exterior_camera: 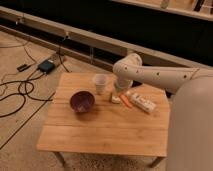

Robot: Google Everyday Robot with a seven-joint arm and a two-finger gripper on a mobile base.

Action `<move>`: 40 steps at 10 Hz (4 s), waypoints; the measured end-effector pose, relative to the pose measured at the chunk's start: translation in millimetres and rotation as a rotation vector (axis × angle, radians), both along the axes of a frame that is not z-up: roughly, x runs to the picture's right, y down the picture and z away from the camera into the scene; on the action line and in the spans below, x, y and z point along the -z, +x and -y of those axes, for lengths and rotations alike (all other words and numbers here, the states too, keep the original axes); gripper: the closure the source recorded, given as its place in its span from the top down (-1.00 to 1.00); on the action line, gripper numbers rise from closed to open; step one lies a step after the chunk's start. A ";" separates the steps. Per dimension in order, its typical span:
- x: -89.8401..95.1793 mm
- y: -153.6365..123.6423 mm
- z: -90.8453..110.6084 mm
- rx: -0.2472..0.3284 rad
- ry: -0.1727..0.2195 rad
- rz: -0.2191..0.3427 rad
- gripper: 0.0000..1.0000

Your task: Place the pepper on the white sponge

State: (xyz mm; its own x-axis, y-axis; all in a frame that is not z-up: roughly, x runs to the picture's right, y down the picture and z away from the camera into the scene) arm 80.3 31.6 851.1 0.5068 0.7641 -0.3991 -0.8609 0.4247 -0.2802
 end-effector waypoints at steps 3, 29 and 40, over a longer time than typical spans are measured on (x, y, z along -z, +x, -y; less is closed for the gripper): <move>-28.8 -10.9 8.4 0.046 -0.010 0.013 -0.89; -103.8 -12.7 20.0 0.097 -0.060 0.025 0.42; -8.0 35.8 109.9 0.007 0.062 0.061 0.42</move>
State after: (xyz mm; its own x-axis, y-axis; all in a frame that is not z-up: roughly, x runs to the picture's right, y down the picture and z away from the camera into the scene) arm 116.0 -78.3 859.1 0.5340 0.7828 -0.3193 -0.8401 0.4489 -0.3046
